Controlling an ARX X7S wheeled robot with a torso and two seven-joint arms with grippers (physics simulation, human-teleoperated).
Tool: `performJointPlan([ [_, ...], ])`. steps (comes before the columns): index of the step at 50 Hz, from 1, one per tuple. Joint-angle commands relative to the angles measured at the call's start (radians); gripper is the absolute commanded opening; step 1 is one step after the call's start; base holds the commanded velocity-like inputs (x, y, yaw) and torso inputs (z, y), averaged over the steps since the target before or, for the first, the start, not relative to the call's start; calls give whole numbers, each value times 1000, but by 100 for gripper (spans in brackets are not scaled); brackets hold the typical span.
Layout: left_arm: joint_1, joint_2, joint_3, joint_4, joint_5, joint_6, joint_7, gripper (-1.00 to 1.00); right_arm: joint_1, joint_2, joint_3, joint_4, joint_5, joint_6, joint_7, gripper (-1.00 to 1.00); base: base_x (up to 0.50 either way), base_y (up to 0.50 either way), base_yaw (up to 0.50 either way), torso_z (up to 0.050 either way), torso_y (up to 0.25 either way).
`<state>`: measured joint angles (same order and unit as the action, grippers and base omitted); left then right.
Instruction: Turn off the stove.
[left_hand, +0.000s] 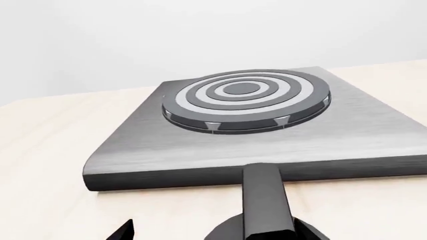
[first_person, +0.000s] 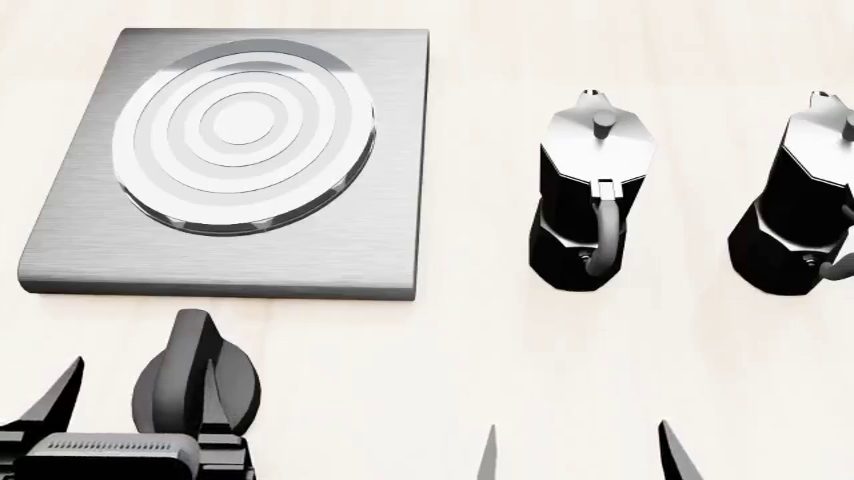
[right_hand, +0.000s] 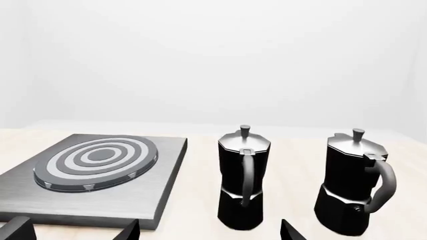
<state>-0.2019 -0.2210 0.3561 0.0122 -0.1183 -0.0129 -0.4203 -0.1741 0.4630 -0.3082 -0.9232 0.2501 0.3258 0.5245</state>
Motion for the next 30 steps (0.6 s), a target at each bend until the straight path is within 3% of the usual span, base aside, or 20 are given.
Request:
performJointPlan([
  [1,6,-3,0,-11,-5,7,-7,100,-2,6,-1,-2,2,-4,5,100,0,0,0,0,0],
  [30,69,-33,-32,53,-25,-10,-60,100,7,16,-1,-3,18,-3,16,100,0,0,0,0,0],
])
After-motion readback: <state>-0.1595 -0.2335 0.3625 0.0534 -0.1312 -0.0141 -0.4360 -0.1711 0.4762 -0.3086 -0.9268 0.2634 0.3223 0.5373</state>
